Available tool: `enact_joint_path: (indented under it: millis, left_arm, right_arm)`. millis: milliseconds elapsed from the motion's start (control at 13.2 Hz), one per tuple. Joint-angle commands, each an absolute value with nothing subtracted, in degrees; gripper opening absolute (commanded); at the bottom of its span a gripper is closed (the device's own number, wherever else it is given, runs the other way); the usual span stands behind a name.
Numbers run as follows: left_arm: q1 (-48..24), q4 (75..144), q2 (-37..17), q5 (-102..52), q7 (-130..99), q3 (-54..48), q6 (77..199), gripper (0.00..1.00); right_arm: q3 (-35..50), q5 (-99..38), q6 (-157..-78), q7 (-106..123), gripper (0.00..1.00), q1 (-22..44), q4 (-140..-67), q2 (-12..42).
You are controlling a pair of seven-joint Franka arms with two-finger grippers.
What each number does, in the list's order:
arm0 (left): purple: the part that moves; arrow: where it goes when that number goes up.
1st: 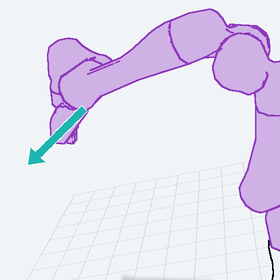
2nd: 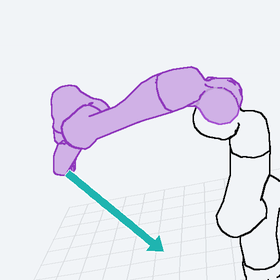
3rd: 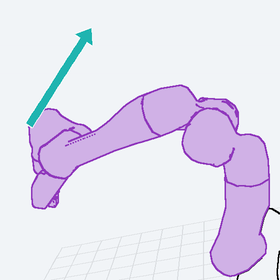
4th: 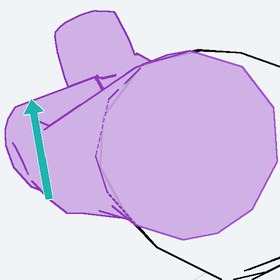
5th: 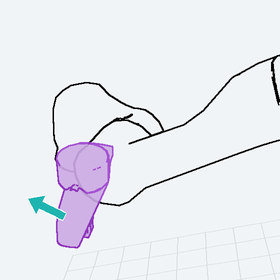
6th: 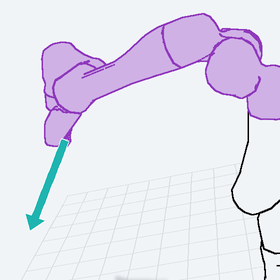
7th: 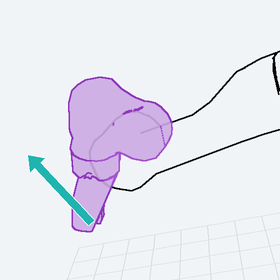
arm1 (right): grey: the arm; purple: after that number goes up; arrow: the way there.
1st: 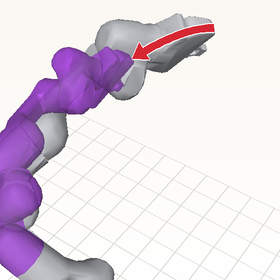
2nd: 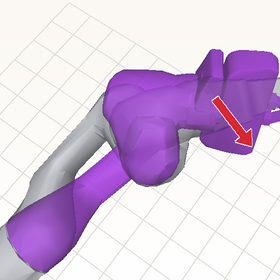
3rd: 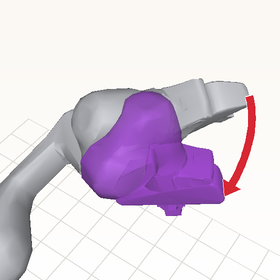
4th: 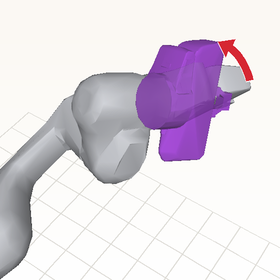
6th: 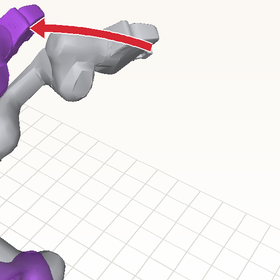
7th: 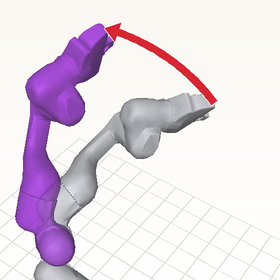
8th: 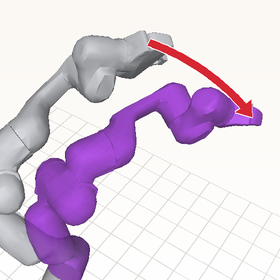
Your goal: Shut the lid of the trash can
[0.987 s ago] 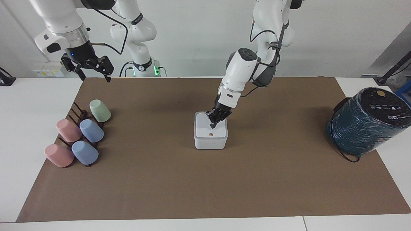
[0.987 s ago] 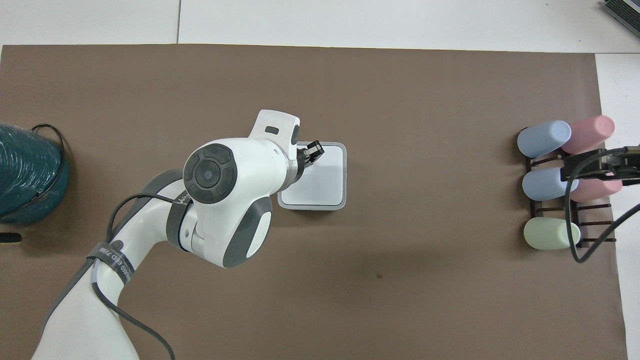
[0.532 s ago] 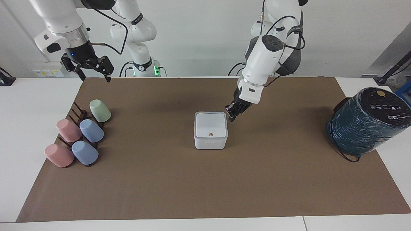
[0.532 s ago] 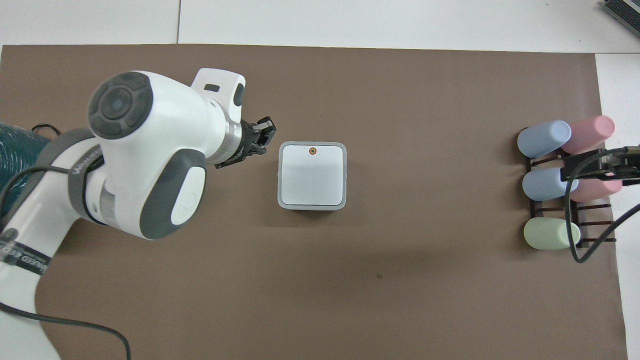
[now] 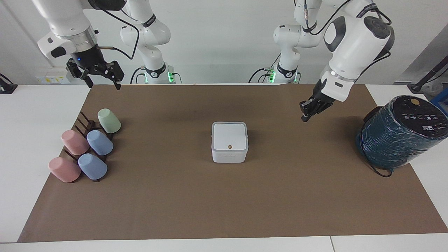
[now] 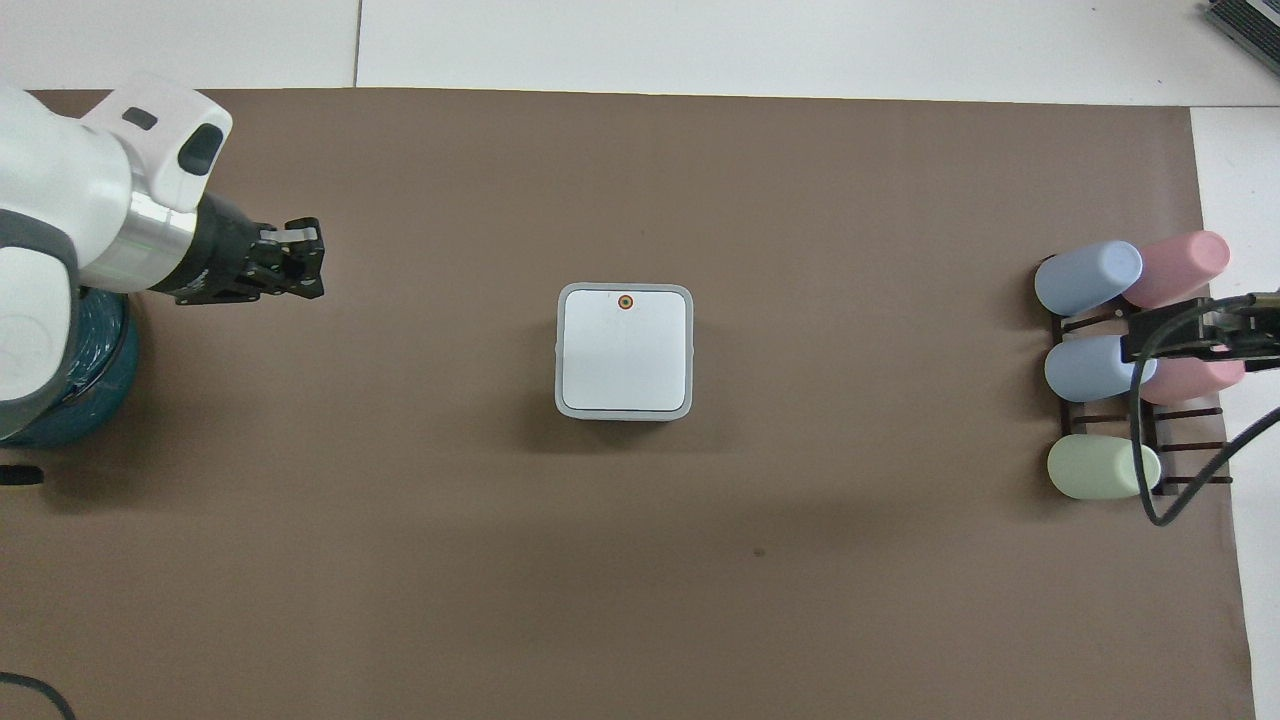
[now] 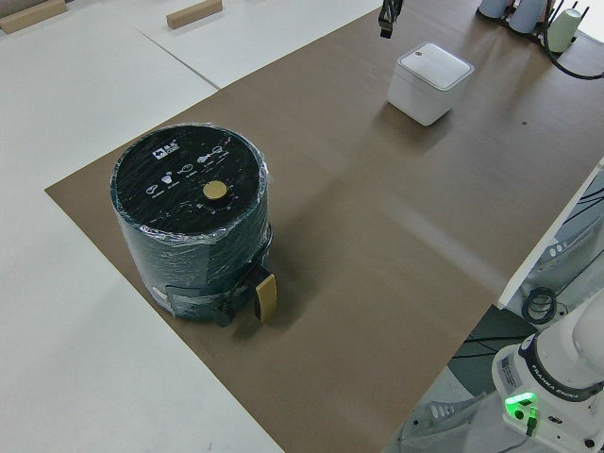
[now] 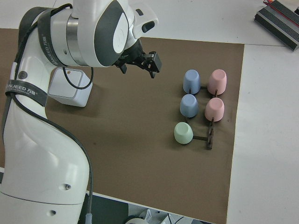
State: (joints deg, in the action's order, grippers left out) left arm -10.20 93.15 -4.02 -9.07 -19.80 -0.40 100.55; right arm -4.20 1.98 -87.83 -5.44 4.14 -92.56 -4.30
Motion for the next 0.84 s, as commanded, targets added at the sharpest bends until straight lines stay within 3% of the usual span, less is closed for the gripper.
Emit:
enact_joint_path:
  millis: [0, 608, 684, 759]
  left_arm:
    - [-9.4, 93.51, -1.15, -3.45, -13.38, -1.14, 94.85, 0.0]
    - [-9.05, 102.03, 7.29, -1.76, -4.57, -1.14, 90.26, 0.0]
    - [-9.05, 101.95, 7.29, -1.76, -4.57, -1.14, 90.61, 0.05]
    - [-8.97, 101.61, 7.12, -1.84, -4.74, -1.14, 91.14, 0.31]
  right_arm:
    - [-3.96, 2.2, -87.54, -4.48, 1.0, 3.96, -93.43, -5.36]
    - [-3.96, 2.2, -87.54, -4.48, 1.0, 3.96, -93.43, -5.36]
    - [-3.96, 2.2, -87.54, -4.48, 1.0, 3.96, -93.43, -5.36]
    - [-3.96, 2.11, -87.54, -4.48, 1.0, 3.96, -93.43, -5.36]
